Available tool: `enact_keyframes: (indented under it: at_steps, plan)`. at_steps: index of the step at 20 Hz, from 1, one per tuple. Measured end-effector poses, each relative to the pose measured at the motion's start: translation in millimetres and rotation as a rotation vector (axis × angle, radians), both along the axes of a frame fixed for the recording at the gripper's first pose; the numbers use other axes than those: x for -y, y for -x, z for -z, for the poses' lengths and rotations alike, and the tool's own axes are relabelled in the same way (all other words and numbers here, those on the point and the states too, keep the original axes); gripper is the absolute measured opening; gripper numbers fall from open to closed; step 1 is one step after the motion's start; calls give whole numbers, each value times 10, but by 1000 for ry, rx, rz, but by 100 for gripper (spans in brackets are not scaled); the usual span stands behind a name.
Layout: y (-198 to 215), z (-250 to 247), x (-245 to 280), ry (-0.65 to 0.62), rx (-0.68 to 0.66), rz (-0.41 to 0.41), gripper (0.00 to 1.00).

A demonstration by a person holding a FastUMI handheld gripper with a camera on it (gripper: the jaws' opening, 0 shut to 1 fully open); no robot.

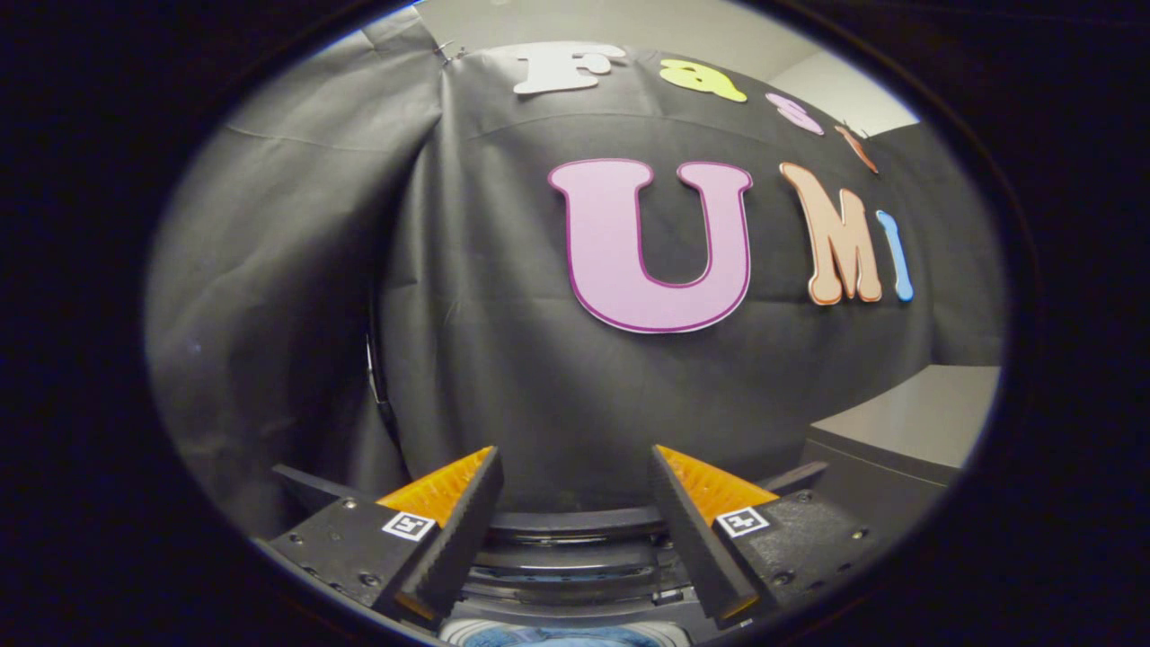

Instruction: Put the clothes into the washing machine and then close the washing machine lid.

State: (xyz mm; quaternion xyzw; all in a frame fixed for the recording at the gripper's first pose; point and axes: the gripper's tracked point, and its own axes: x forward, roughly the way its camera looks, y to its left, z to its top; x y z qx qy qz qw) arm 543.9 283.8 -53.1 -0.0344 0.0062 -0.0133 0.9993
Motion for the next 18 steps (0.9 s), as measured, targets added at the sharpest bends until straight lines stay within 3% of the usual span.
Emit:
enact_keyframes:
  at_steps: [18]
  plan:
    - [168,7,-23,-3,-4,-40,98]
